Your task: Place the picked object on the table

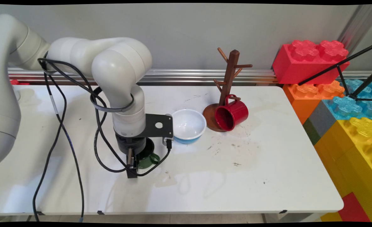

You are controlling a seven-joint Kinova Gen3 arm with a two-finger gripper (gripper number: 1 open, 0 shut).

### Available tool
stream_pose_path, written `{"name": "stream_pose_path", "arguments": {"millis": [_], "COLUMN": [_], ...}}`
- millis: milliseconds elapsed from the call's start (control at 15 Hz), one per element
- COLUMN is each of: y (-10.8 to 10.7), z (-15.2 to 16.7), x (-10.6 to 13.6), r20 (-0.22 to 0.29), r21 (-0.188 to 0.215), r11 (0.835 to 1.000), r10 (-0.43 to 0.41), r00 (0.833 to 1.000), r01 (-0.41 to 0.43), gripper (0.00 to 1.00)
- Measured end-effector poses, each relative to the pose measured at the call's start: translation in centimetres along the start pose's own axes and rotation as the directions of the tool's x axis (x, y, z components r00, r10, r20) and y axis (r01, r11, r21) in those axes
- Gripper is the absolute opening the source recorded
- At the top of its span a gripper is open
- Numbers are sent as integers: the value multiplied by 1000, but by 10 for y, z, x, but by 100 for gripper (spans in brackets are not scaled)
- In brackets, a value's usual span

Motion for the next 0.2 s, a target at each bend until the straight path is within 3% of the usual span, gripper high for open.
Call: {"name": "stream_pose_path", "arguments": {"millis": [200], "y": [-1], "z": [-1], "x": [0], "r20": [-10], "r21": [-4], "r11": [1000], "r10": [-12], "r00": [1000], "r01": [12], "gripper": [100]}}
